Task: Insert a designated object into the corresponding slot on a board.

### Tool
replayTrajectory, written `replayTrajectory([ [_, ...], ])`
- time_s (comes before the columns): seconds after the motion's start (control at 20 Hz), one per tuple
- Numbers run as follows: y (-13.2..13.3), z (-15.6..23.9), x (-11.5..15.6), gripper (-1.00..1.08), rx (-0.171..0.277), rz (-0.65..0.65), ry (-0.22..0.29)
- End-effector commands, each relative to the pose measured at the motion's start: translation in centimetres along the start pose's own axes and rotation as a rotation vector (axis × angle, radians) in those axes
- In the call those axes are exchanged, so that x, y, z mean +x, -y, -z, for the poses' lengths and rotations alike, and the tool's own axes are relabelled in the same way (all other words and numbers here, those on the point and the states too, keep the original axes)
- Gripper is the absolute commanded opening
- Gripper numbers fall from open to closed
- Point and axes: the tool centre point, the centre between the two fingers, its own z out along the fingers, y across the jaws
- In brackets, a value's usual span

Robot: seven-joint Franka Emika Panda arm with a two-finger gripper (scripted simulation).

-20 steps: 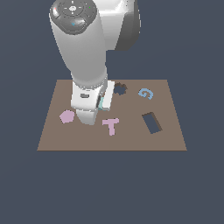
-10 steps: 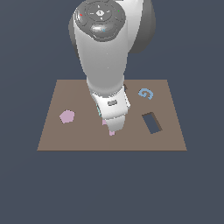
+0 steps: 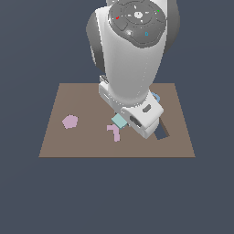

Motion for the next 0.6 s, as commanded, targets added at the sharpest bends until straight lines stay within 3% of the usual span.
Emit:
replayTrajectory([
  [0.0, -1.0, 0.3, 0.3, -1.00, -0.002, 0.116, 0.004],
  [0.55, -5.2, 1.5, 1.8, -1.00, -0.008, 0.597, 0.022],
])
